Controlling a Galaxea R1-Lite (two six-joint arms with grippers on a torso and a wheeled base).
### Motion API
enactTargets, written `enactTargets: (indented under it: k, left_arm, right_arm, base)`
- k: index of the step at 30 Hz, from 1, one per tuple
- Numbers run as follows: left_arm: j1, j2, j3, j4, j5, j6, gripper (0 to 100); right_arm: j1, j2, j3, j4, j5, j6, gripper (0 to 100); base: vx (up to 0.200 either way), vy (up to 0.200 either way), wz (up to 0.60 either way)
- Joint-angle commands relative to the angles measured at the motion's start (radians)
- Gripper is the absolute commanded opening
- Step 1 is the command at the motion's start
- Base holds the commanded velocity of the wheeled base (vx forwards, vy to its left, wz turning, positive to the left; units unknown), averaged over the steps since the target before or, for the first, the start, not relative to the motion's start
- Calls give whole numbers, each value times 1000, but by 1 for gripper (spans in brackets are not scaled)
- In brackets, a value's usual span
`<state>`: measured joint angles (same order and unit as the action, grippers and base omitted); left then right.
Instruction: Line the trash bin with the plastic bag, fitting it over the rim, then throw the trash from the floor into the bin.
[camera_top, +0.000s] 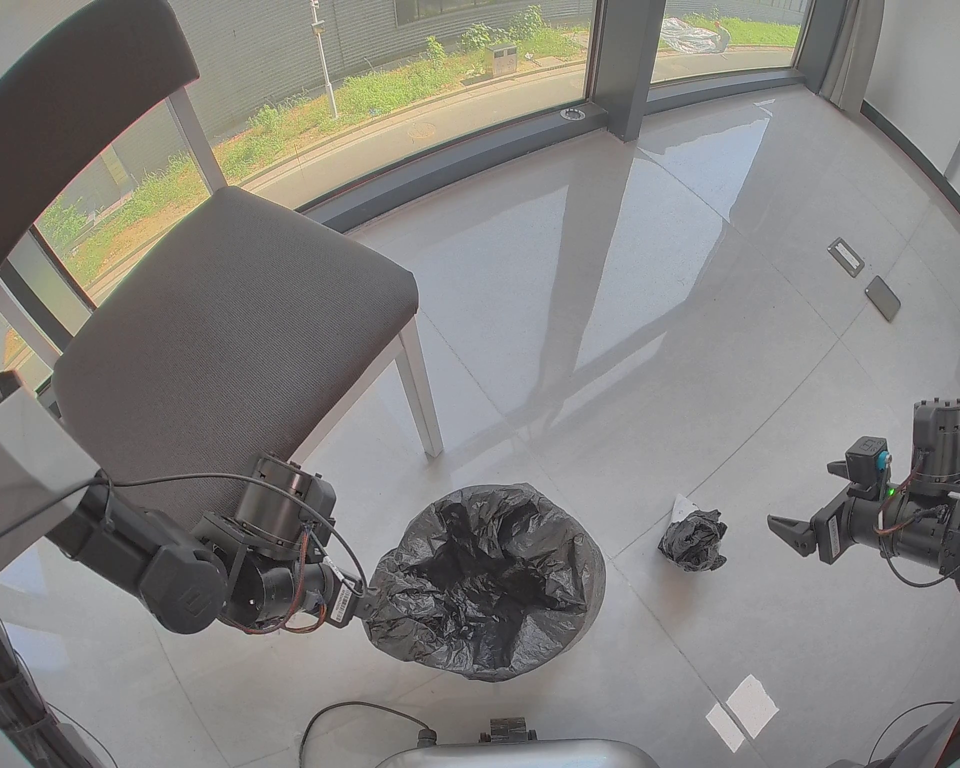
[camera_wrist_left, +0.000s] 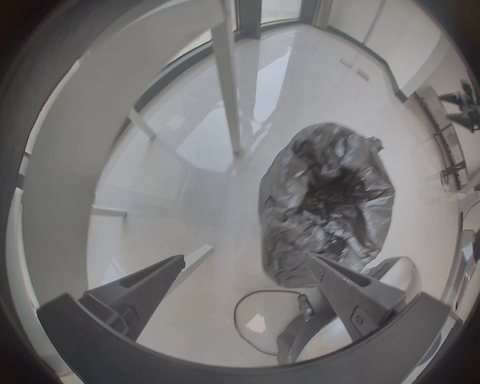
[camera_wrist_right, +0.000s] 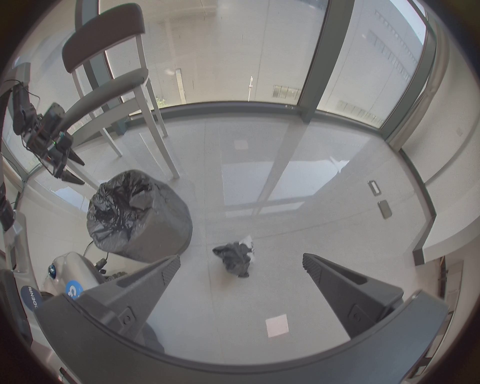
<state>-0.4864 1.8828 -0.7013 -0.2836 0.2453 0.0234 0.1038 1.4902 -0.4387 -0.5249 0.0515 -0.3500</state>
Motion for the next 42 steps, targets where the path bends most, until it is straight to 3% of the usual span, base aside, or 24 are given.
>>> enactTargets:
  k: [1, 3, 8, 13, 15, 18, 28, 42]
  left_arm:
    - [-81, -76, -30, -9, -17, -2, 100]
    - [-109, -79, -35, -19, -17, -5, 100]
    - [-150, -132, -32, -29, -26, -8, 100]
    - [-164, -174, -24, -37, -51, -8, 100]
    - [-175, -179, -35, -77, -81, -7, 100]
    - [-192, -171, -67, -81, -84, -7, 100]
    - [-199, -182, -112, -80, -84, -7, 100]
    - [-179, -163, -118, -81, -83, -5, 100]
  right_arm:
    - [-41, 85, 44, -3, 28, 0, 100]
    - [-46, 97, 46, -4, 34, 0, 100]
    - [-64, 248, 37, -144, 126, -1, 100]
    - [-62, 394, 29, -319, 131, -1, 100]
    - [-62, 512, 23, -457, 131, 0, 100]
    - [-62, 614, -5, -518, 133, 0, 100]
    - [-58, 829, -239, -518, 134, 8, 100]
    - [-53, 940, -319, -515, 142, 8, 100]
  base:
    - [0, 0, 0]
    - [0, 0, 0]
    - [0, 0, 0]
    - [0, 0, 0]
    - [0, 0, 0]
    - [0, 0, 0]
    - [0, 0, 0]
    - [0, 0, 0]
